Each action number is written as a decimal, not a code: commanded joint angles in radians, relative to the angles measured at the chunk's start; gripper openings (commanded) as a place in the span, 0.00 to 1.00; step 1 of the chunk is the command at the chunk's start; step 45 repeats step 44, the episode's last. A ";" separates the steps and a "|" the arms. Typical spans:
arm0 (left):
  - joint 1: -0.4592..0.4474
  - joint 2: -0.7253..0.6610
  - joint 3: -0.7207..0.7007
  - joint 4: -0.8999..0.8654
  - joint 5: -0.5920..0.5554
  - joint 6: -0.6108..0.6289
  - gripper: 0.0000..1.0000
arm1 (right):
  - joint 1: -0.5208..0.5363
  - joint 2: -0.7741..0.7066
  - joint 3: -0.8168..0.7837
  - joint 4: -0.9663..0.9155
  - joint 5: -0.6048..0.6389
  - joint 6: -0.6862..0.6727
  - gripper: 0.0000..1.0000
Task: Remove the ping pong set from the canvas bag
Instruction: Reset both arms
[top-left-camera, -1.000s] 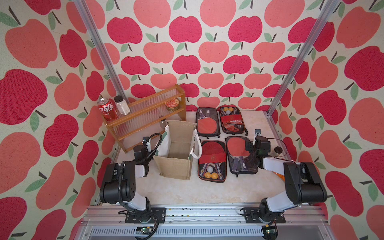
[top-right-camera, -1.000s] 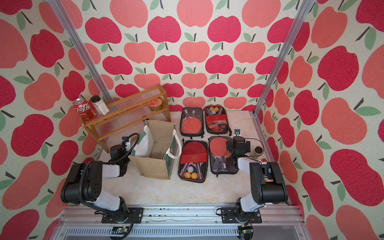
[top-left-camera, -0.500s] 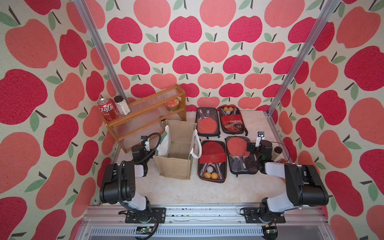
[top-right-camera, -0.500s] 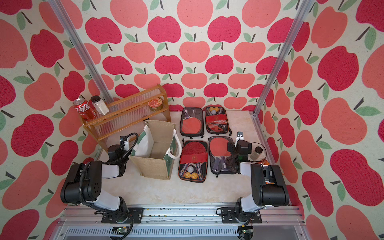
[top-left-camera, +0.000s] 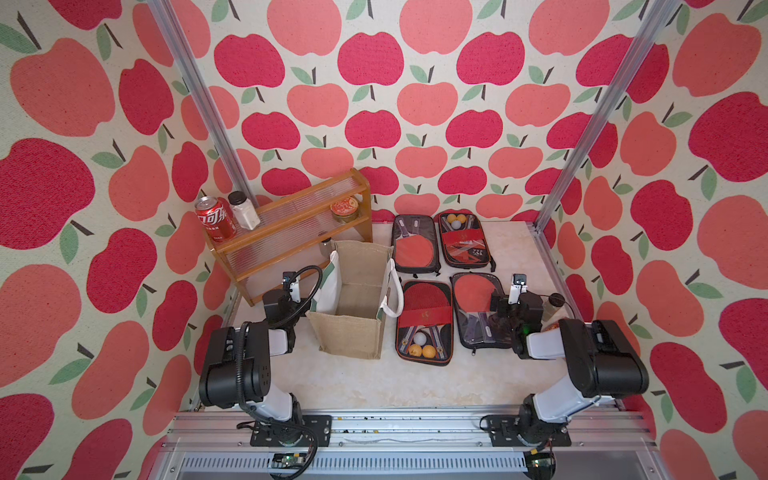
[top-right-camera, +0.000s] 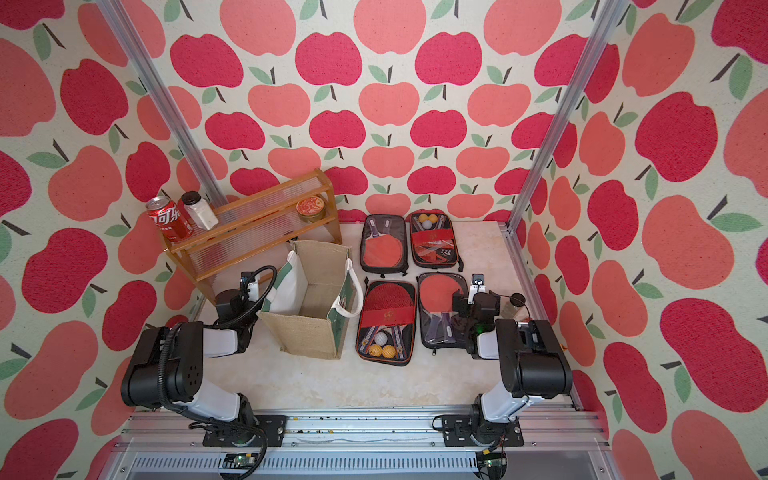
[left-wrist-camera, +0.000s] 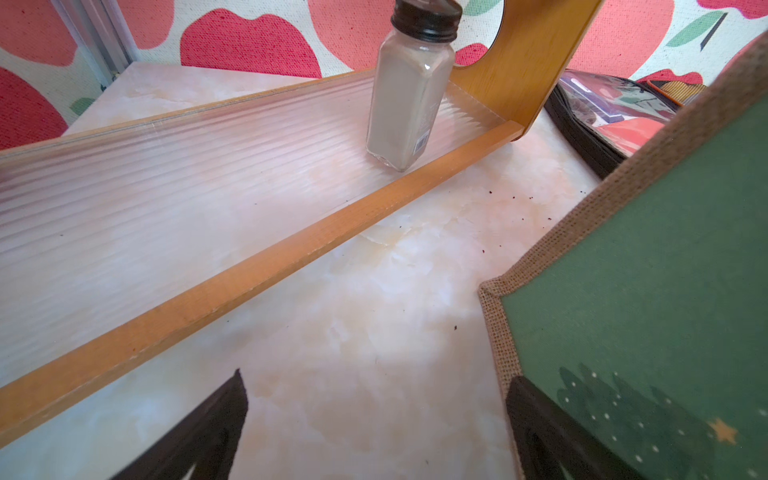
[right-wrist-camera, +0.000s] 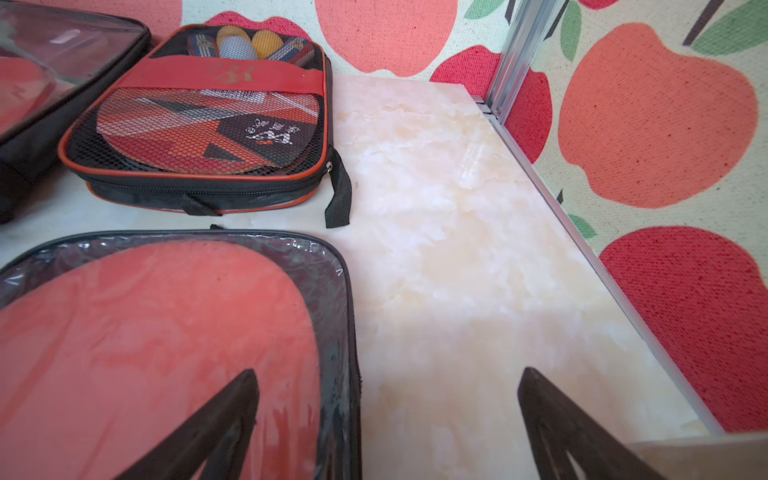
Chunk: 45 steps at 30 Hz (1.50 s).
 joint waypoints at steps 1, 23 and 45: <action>0.007 0.008 0.006 0.034 0.025 0.012 0.99 | 0.019 0.000 0.024 0.037 0.015 -0.014 0.99; 0.006 0.008 0.006 0.032 0.025 0.012 0.99 | 0.046 0.003 0.008 0.073 0.000 -0.054 0.99; 0.007 0.007 0.006 0.030 0.025 0.012 0.99 | 0.045 0.004 0.010 0.071 0.023 -0.044 0.99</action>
